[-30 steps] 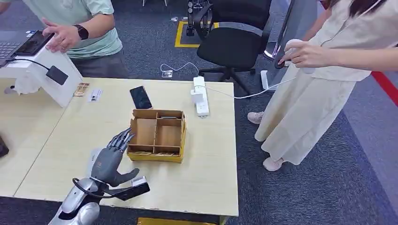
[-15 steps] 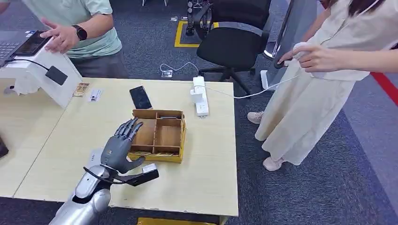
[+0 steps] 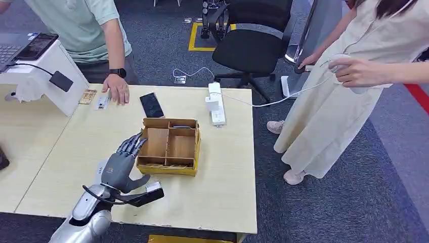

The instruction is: Pass the card to the sensor for recognition and then transmit it.

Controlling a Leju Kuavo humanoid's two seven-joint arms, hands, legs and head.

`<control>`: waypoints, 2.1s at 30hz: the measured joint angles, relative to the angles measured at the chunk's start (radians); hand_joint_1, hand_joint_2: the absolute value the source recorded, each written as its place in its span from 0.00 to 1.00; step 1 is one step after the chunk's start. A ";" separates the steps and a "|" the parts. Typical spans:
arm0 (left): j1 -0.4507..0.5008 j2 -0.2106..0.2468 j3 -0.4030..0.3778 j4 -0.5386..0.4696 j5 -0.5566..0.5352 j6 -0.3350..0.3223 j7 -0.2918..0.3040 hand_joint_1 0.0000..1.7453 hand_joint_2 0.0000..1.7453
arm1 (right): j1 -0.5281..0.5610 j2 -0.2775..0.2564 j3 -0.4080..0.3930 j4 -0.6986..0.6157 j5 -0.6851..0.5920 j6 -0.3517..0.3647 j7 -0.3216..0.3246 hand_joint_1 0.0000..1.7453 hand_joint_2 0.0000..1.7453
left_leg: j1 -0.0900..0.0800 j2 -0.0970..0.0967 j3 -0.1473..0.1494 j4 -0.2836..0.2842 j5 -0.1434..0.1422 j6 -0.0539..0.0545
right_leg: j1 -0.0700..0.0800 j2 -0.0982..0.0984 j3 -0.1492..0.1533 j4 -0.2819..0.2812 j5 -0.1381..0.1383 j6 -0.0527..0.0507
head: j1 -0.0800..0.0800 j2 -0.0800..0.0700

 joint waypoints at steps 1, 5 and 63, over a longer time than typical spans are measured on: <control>0.003 0.003 0.000 -0.004 0.000 0.000 0.000 0.00 1.00 | 0.000 0.000 0.000 0.000 0.000 0.000 0.000 0.00 1.00 | 0.000 0.000 0.000 0.000 0.000 0.000 | 0.000 0.000 0.000 0.000 0.000 0.000 | 0.000 0.000; 0.006 0.009 0.000 -0.010 0.001 0.000 0.000 0.00 1.00 | 0.000 0.000 0.000 0.000 0.000 0.000 0.000 0.00 1.00 | 0.000 0.000 0.000 0.000 0.000 0.000 | 0.000 0.000 0.000 0.000 0.000 0.000 | 0.000 0.000; -0.004 -0.080 -0.061 -0.002 -0.085 0.073 -0.016 0.00 1.00 | 0.001 -0.004 0.000 -0.002 -0.063 -0.018 -0.017 0.00 1.00 | 0.000 0.000 0.000 0.000 0.000 0.000 | 0.000 0.000 0.000 0.000 0.000 0.000 | 0.000 0.000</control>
